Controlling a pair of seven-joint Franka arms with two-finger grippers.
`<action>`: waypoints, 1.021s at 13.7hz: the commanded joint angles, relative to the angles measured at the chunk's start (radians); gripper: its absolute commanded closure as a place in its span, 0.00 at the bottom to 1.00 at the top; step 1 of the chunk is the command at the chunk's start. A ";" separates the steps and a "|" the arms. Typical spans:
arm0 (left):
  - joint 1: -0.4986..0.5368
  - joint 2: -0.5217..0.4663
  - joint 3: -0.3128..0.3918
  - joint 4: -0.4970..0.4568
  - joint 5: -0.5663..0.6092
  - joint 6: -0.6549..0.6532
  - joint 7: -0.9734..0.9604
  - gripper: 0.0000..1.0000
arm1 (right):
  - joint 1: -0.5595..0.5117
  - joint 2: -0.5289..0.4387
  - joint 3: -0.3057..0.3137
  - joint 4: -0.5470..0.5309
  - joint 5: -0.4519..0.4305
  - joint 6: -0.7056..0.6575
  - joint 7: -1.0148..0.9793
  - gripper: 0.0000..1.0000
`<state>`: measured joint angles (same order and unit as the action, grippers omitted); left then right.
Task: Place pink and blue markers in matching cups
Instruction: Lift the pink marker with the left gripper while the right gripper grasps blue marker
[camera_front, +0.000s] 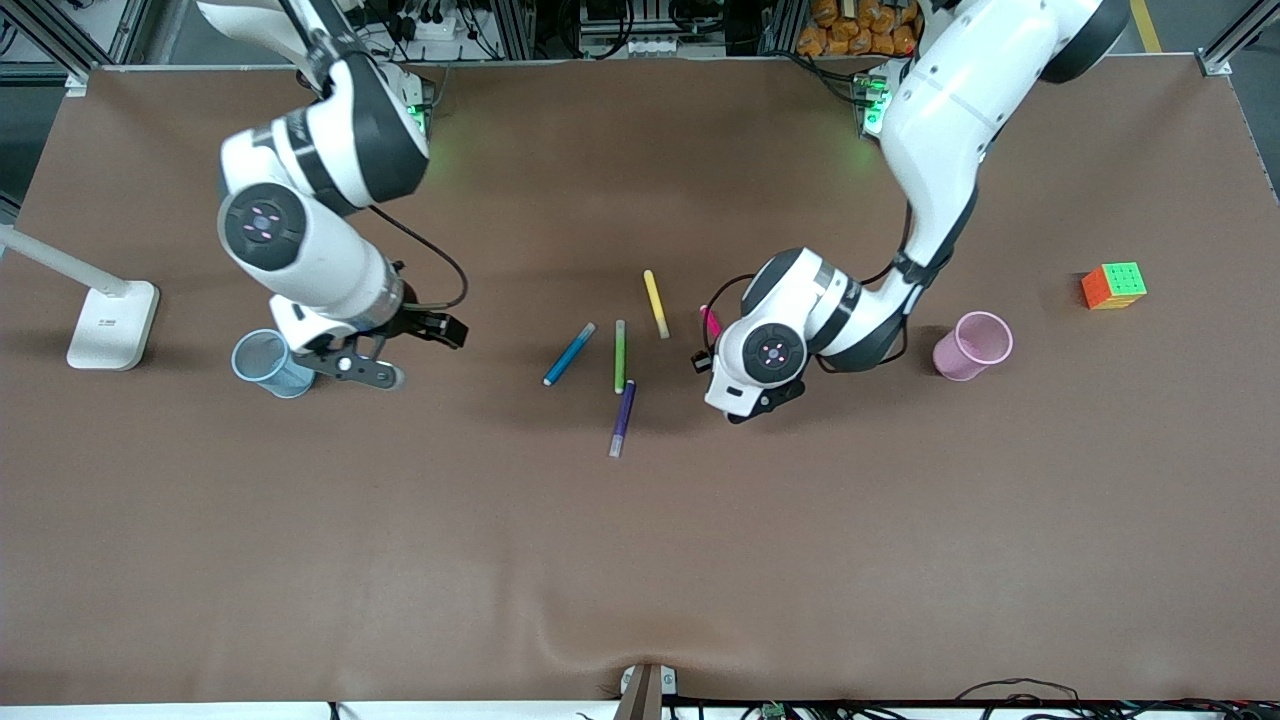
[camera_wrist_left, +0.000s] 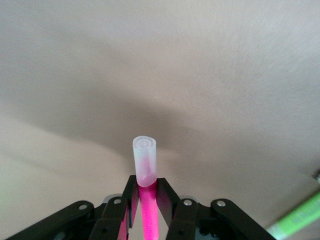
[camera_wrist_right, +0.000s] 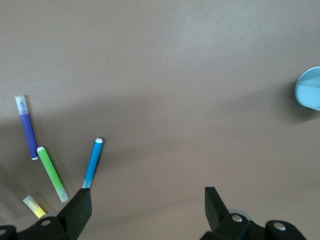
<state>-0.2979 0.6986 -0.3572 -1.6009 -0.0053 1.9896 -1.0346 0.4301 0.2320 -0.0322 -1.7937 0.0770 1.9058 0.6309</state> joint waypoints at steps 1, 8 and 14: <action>0.045 -0.118 0.000 -0.027 0.016 -0.095 -0.012 1.00 | 0.032 0.033 -0.006 -0.001 -0.008 0.041 0.056 0.00; 0.109 -0.222 0.003 0.028 0.028 -0.191 -0.012 1.00 | 0.156 0.147 -0.006 -0.001 -0.008 0.150 0.248 0.00; 0.123 -0.261 0.004 0.119 0.171 -0.261 0.053 1.00 | 0.237 0.233 -0.006 -0.013 -0.008 0.205 0.343 0.00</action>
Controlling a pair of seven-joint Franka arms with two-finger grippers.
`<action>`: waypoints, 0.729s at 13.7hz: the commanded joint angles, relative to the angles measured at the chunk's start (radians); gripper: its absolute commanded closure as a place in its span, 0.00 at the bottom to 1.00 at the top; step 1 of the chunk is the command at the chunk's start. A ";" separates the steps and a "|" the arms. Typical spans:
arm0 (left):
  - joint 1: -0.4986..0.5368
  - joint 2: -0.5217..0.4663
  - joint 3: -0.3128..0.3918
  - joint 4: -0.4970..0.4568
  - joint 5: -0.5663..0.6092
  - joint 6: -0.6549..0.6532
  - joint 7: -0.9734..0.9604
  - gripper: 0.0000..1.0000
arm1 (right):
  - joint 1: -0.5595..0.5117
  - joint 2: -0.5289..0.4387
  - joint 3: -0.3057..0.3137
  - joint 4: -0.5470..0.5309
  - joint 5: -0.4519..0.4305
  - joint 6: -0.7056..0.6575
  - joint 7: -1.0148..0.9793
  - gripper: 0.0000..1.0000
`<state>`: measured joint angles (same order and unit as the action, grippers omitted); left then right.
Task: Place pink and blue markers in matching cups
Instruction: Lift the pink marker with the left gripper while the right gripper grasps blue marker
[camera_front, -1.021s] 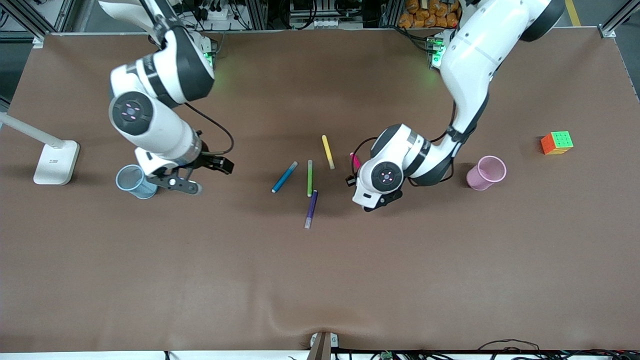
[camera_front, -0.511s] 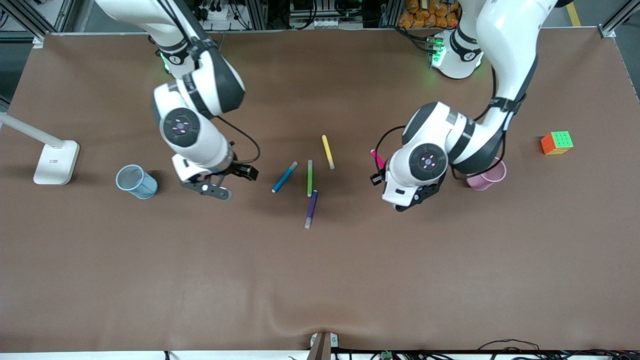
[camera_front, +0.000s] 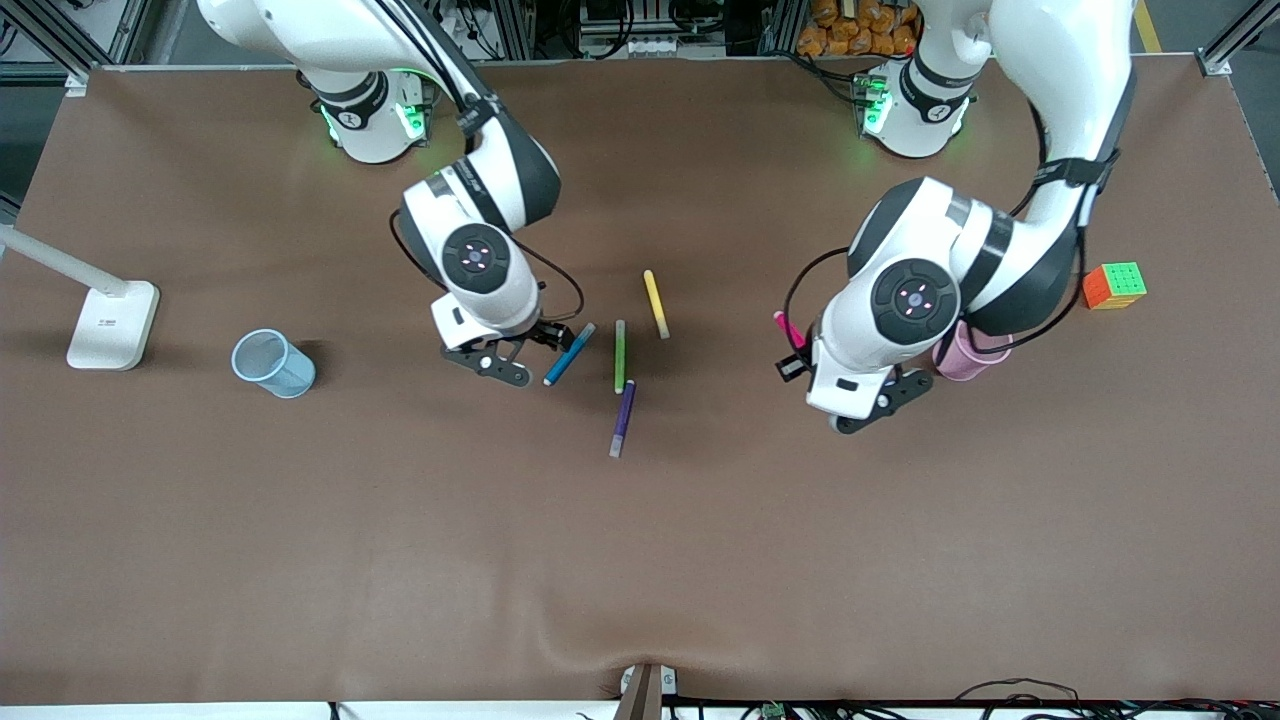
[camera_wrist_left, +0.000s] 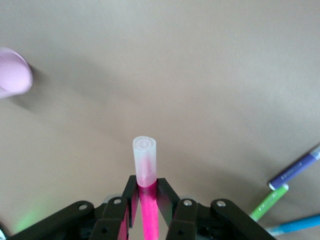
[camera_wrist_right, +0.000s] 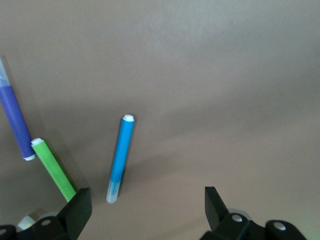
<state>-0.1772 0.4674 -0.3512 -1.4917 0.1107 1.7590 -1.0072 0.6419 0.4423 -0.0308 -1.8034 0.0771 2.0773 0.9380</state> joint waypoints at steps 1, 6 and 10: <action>0.002 -0.038 -0.002 0.011 0.070 -0.032 0.066 1.00 | 0.038 0.044 -0.008 -0.005 -0.008 0.071 0.056 0.00; 0.071 -0.085 0.003 0.013 0.075 -0.030 0.277 1.00 | 0.094 0.122 -0.008 -0.005 -0.008 0.124 0.108 0.15; 0.108 -0.141 0.001 0.016 0.128 -0.030 0.373 1.00 | 0.128 0.176 -0.008 -0.004 -0.005 0.188 0.157 0.30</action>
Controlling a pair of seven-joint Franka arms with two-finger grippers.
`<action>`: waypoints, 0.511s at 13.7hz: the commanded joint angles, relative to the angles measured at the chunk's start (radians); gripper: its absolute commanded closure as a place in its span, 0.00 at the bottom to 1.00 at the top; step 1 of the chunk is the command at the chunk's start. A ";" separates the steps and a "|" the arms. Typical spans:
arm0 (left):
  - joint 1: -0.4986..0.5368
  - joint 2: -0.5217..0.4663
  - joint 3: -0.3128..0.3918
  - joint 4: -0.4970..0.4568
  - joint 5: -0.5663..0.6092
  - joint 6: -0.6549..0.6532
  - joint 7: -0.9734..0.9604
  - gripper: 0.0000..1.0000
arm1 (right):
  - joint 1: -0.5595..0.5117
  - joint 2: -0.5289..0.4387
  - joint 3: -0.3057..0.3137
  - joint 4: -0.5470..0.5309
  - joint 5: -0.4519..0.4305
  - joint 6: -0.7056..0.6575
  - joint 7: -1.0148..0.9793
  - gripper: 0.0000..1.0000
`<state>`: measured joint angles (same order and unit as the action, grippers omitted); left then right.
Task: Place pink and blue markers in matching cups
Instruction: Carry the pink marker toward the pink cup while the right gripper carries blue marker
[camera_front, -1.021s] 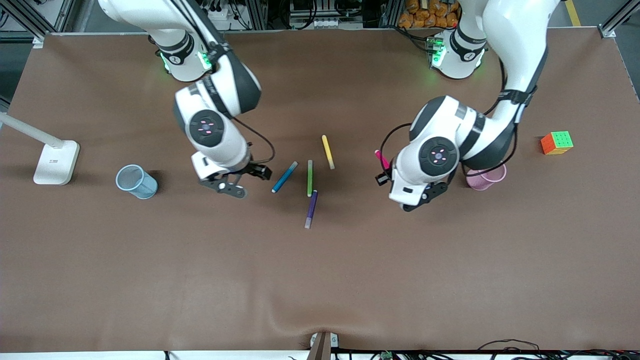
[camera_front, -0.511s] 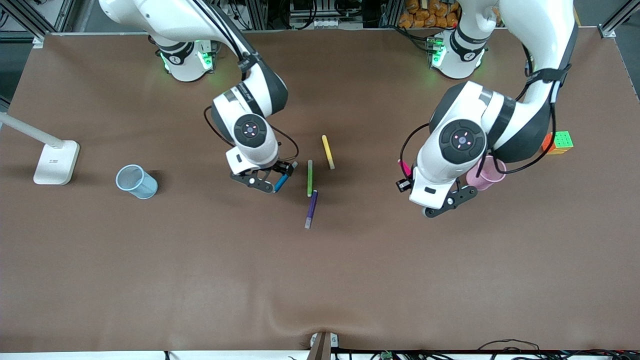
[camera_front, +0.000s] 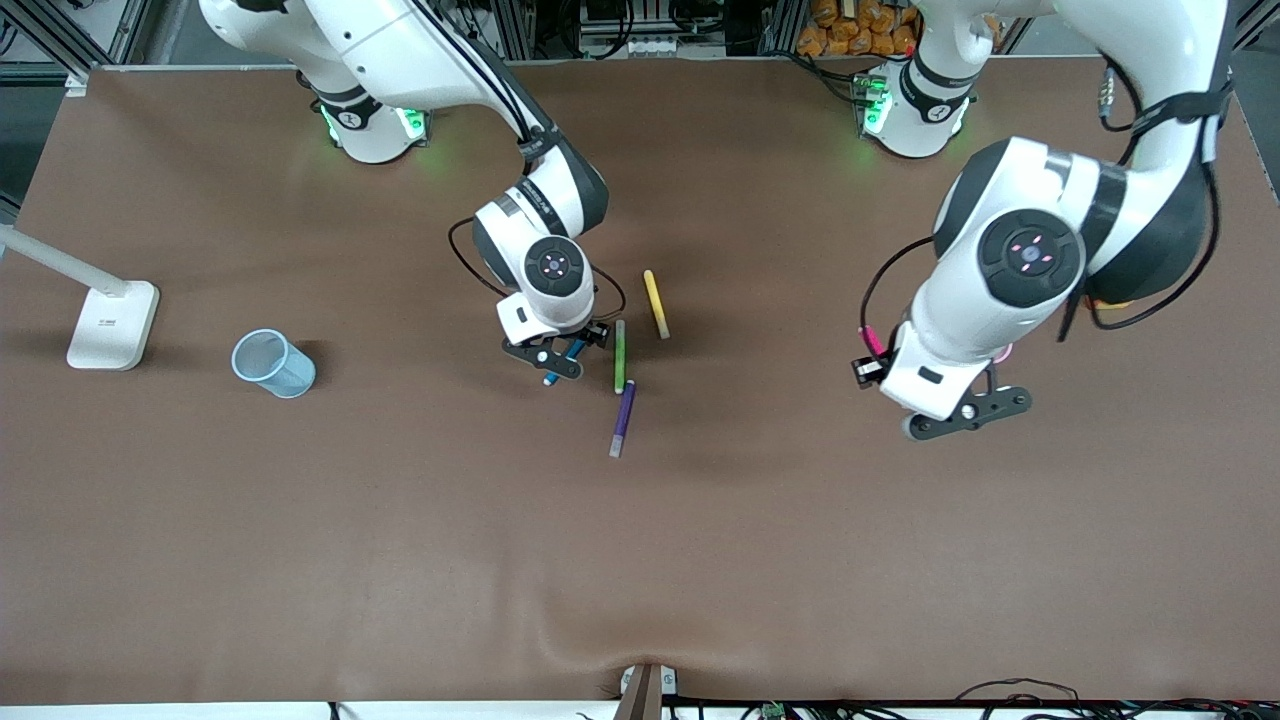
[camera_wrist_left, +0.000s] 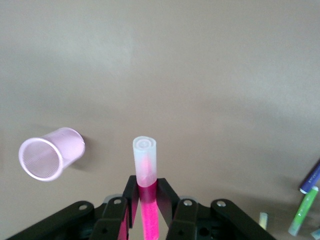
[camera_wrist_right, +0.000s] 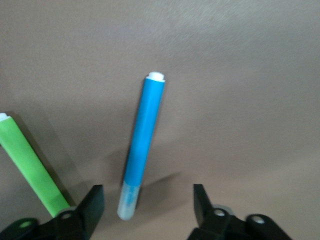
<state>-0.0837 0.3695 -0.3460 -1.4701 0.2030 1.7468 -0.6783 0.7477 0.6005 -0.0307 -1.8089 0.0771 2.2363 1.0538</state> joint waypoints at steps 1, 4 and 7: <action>0.016 -0.056 -0.004 -0.007 0.055 -0.019 0.060 1.00 | 0.022 0.025 -0.008 0.005 -0.005 0.034 0.048 0.30; 0.021 -0.076 -0.002 -0.010 0.122 -0.035 0.062 1.00 | 0.022 0.025 -0.008 0.007 0.003 0.043 0.051 0.31; 0.021 -0.089 -0.005 -0.010 0.213 -0.036 0.080 1.00 | 0.022 0.025 -0.008 0.008 0.003 0.046 0.067 0.35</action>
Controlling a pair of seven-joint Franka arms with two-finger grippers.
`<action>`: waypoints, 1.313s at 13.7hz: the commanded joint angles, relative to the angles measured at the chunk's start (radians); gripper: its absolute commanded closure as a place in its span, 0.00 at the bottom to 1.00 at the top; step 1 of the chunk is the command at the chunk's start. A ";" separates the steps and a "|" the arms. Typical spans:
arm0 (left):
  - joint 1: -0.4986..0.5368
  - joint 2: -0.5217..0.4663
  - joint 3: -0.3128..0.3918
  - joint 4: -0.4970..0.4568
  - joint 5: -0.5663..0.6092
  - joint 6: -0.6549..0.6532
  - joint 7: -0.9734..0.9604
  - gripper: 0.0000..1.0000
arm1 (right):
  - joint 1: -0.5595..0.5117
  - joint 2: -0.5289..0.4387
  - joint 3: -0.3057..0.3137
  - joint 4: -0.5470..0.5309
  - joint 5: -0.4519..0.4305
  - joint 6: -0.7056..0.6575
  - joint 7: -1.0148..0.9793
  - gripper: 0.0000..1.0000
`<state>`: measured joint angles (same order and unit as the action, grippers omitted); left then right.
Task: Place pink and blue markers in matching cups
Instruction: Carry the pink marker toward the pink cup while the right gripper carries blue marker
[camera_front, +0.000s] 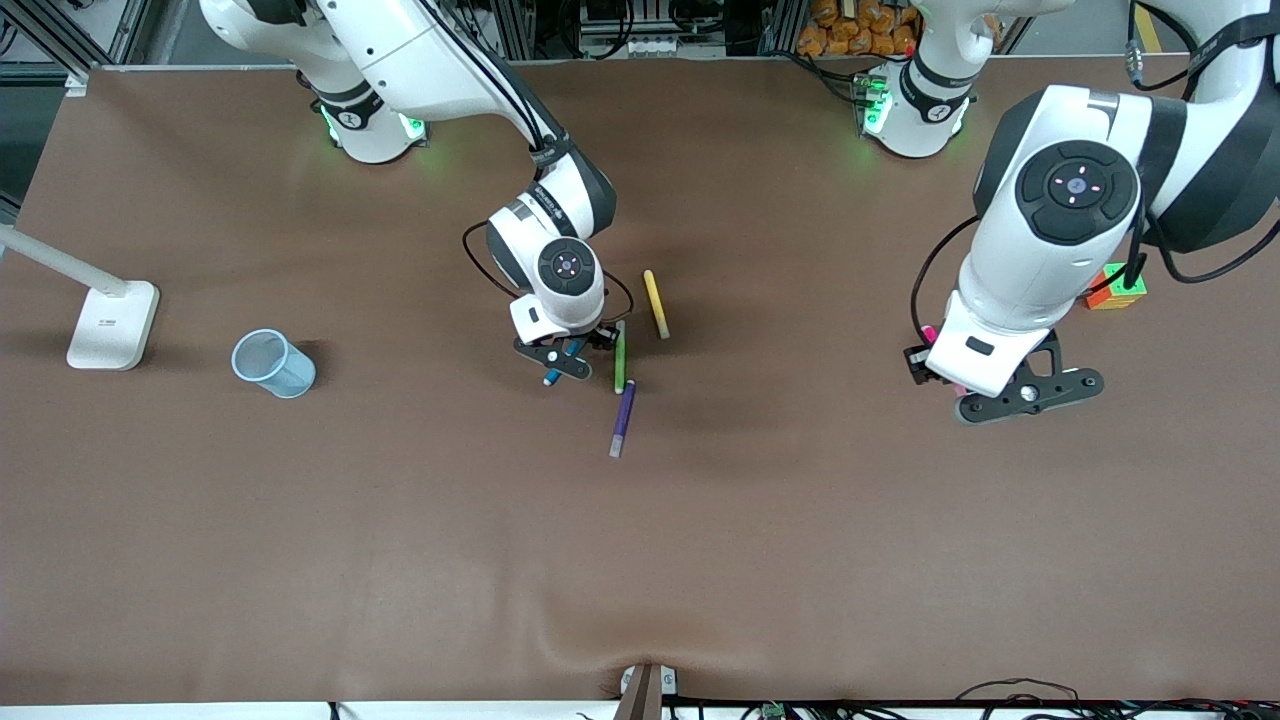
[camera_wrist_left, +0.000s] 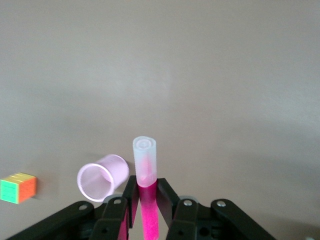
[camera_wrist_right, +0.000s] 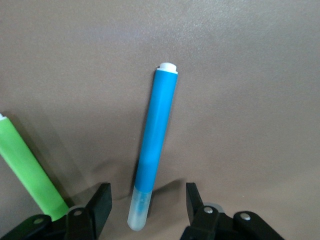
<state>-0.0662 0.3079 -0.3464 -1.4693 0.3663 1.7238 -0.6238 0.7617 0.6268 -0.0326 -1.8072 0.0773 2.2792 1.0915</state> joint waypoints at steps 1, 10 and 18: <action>0.003 -0.033 -0.005 -0.013 0.059 -0.013 0.056 1.00 | 0.008 -0.001 -0.006 0.005 0.002 0.003 0.033 0.37; 0.083 -0.138 -0.005 -0.017 0.125 -0.076 0.275 1.00 | 0.010 0.008 -0.006 0.005 0.002 0.005 0.033 0.94; 0.173 -0.151 0.001 -0.013 0.126 -0.076 0.561 1.00 | -0.054 -0.065 -0.018 0.086 -0.004 -0.258 0.071 1.00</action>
<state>0.0750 0.1815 -0.3402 -1.4691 0.4747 1.6537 -0.1226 0.7504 0.6039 -0.0558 -1.7627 0.0776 2.1434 1.1482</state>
